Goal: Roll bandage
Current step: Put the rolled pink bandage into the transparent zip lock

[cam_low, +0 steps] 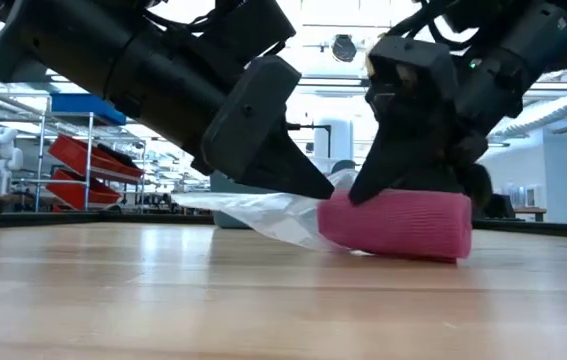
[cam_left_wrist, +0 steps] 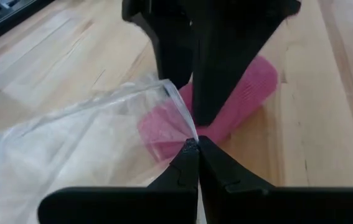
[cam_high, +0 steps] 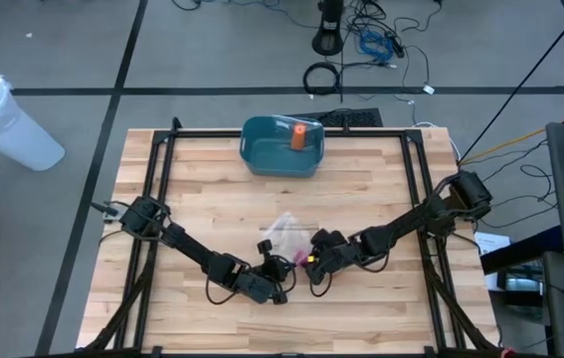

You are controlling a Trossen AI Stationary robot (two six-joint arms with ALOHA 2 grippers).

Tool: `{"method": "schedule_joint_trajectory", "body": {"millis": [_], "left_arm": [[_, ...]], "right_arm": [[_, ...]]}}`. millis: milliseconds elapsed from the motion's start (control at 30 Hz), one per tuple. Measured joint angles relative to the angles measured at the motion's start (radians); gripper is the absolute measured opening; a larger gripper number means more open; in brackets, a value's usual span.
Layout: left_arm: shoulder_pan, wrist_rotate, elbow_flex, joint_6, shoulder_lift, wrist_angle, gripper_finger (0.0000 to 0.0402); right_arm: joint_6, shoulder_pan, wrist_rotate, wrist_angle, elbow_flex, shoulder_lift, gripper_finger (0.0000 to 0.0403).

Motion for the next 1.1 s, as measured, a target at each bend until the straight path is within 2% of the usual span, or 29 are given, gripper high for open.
{"method": "schedule_joint_trajectory", "body": {"millis": [133,333,467,700,833,967,1100], "left_arm": [[0.0,0.0,0.0,0.0,0.0,-0.006,0.0],[0.0,0.0,0.0,0.001,0.0,-0.008,0.0],[0.0,0.0,0.0,0.001,0.0,-0.008,0.0],[0.0,0.0,0.0,0.0,0.0,-0.013,0.0],[0.0,0.0,0.0,-0.007,0.0,-0.028,0.0],[0.0,0.0,0.0,-0.024,0.0,-0.031,0.0],[0.0,0.0,0.0,-0.027,0.0,-0.03,0.0]], "right_arm": [[-0.047,0.0,0.005,0.051,0.0,0.002,0.0211],[-0.062,0.003,-0.015,0.035,0.0,-0.059,0.0212],[-0.043,0.019,-0.048,-0.025,0.0,-0.107,0.0212],[0.034,0.099,-0.037,-0.228,0.0,-0.207,0.0197],[0.115,0.195,-0.018,-0.296,0.0,-0.224,0.0175],[0.229,0.3,0.062,-0.244,0.0,-0.181,0.0143],[0.272,0.354,0.153,-0.18,0.0,-0.108,0.0113]]}}
